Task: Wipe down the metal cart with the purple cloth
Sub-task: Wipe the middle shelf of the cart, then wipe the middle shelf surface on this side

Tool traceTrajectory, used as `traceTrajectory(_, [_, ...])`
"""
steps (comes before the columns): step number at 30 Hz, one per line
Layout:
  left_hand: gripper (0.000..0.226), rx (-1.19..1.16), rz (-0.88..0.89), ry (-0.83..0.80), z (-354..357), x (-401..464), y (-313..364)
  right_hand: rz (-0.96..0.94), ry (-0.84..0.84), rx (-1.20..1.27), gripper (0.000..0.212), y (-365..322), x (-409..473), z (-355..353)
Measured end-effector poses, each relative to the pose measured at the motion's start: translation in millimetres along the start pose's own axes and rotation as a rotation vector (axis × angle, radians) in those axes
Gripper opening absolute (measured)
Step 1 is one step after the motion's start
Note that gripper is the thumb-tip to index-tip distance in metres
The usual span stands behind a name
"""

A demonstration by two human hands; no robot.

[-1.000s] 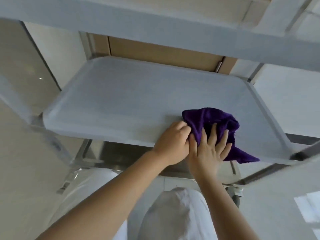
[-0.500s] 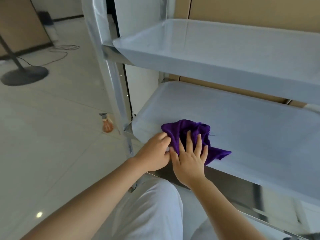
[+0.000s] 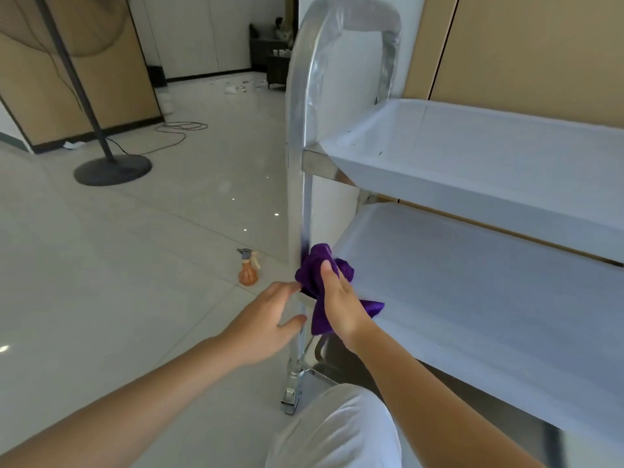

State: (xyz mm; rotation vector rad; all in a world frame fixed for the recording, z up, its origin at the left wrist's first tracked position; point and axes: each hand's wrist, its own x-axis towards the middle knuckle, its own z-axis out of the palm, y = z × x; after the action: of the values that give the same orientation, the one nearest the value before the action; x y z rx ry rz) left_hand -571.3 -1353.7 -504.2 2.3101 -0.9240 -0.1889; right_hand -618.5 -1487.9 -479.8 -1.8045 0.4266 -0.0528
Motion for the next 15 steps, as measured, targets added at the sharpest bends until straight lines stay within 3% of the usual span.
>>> traceTrajectory(4, [0.049, -0.453, -0.024, 0.124, 5.3, 11.1, 14.0, 0.100, -0.077, 0.406, 0.051, -35.4, -11.6, -2.3])
traceTrajectory(8, [0.060, -0.833, -0.007, 0.244, -2.2, 11.0, 29.4, 0.006, -0.148, 0.577, 0.048, -54.9, -17.4, -0.2])
traceTrajectory(11, [0.080, -0.826, 0.001, 0.304, -4.2, 16.3, 40.6, 0.002, -0.192, 0.711, 0.056, -64.4, -19.3, -1.5])
traceTrajectory(15, [0.079, -0.668, -0.053, 0.475, 4.6, 37.5, 50.0, -0.069, -0.246, 0.833, 0.054, -63.2, -19.8, -18.4])
